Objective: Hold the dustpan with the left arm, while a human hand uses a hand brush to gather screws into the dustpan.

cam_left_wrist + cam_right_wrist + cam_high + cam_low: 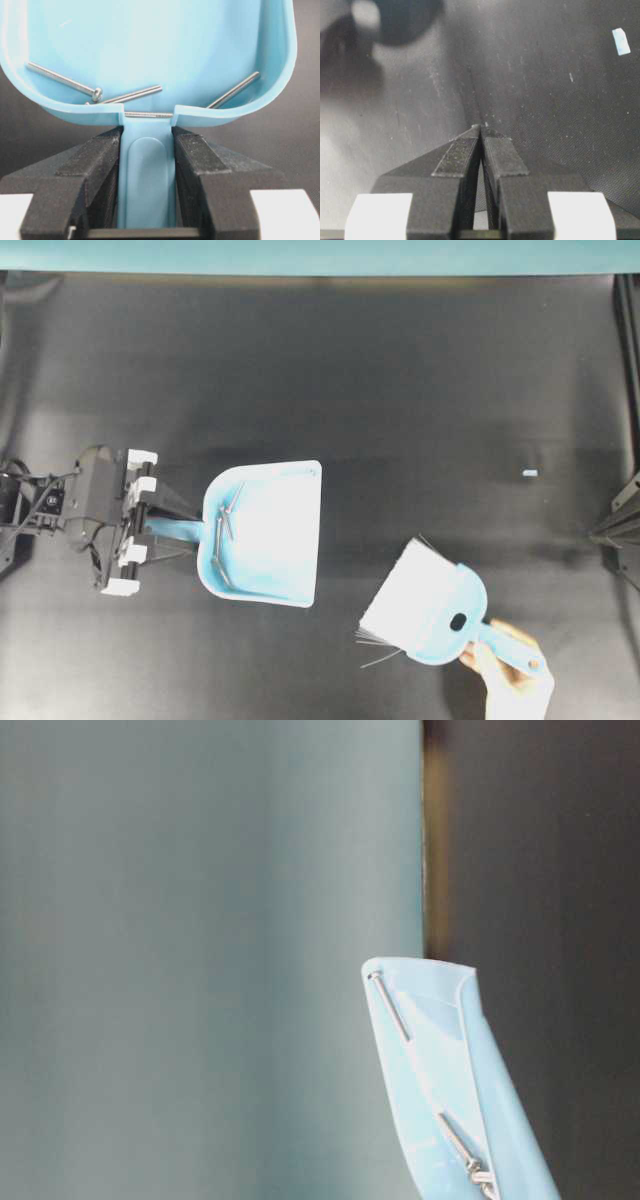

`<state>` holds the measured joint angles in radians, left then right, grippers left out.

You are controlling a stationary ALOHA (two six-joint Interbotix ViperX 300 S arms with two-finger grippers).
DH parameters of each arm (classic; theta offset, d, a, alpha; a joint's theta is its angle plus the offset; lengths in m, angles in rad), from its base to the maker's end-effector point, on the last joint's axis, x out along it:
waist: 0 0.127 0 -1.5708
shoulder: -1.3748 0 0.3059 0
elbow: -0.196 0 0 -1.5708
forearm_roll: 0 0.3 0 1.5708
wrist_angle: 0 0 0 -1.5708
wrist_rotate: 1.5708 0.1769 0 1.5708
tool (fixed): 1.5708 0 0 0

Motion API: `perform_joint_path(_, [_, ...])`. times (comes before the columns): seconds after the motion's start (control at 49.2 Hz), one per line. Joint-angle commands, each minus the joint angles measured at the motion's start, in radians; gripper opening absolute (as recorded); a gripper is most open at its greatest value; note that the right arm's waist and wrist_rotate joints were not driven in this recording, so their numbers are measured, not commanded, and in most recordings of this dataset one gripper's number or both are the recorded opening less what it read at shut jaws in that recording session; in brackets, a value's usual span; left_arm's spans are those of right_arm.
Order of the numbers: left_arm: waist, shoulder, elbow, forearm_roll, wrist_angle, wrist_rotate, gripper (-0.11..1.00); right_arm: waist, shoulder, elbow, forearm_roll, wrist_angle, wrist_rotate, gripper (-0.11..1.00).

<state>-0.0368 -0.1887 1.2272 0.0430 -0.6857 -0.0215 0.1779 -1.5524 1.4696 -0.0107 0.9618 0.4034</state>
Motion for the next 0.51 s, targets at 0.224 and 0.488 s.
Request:
perform_joint_path(0.224, [0.003, -0.031, 0.021, 0.003, -0.118, 0.008, 0.30, 0.000, 0.005, -0.006, 0.011, 0.011, 0.002, 0.00])
perform_joint_path(0.488, [-0.005, -0.038, -0.005, 0.003, 0.067, -0.006, 0.30, 0.000, 0.005, -0.006, 0.011, 0.011, 0.000, 0.00])
